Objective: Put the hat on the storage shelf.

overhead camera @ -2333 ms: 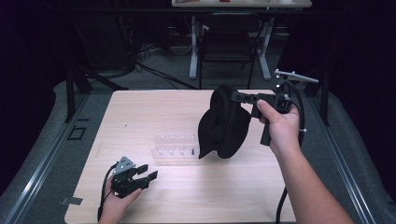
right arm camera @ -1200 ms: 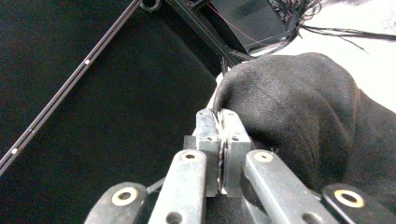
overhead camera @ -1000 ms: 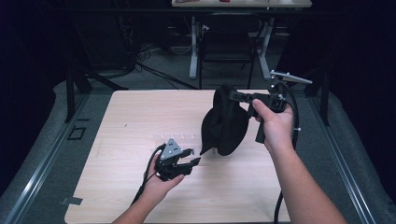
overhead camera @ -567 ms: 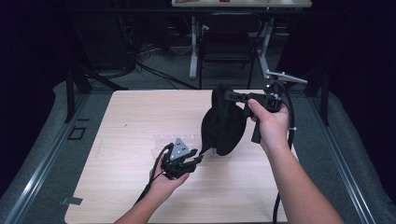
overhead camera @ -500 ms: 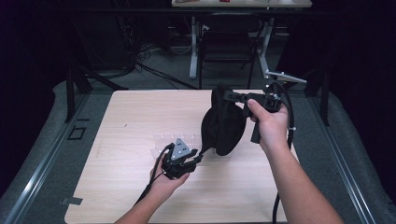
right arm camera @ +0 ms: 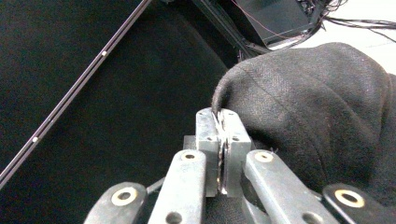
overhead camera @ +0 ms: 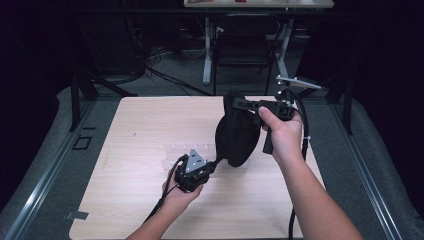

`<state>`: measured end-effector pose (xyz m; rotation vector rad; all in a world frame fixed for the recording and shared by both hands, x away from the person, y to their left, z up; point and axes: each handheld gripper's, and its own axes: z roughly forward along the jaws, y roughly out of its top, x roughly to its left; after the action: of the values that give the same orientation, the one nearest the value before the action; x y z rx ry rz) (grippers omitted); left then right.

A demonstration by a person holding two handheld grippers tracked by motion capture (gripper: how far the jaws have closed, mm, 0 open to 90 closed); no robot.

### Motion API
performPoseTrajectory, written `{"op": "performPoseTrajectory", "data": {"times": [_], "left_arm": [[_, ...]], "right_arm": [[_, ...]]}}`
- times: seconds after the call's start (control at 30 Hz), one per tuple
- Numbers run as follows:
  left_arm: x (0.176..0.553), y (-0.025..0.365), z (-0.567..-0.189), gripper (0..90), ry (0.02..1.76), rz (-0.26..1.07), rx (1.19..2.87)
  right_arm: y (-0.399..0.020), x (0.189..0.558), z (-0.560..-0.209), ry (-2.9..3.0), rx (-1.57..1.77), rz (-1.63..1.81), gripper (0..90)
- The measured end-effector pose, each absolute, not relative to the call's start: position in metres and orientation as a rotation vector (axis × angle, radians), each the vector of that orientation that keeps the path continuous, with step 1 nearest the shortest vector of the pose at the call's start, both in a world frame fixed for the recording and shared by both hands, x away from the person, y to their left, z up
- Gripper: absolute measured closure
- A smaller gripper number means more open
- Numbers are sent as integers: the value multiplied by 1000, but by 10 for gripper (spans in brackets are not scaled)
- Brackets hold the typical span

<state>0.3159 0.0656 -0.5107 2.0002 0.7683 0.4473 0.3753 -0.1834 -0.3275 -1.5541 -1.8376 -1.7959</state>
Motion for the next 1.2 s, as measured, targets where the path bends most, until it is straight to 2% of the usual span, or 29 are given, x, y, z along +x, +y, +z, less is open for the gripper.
{"op": "performPoseTrajectory", "data": {"times": [0.5, 0.77, 1.2], "left_arm": [[312, 70, -518, 838, 782, 463, 1987], [311, 72, -520, 844, 770, 481, 1987], [316, 85, -538, 856, 850, 429, 1954]], "right_arm": [[-163, 376, -328, -1865, -1501, -1774, 868], [-169, 375, -328, -1843, -1486, -1795, 813], [-192, 369, -326, -1839, -1517, -1837, 818]]}}
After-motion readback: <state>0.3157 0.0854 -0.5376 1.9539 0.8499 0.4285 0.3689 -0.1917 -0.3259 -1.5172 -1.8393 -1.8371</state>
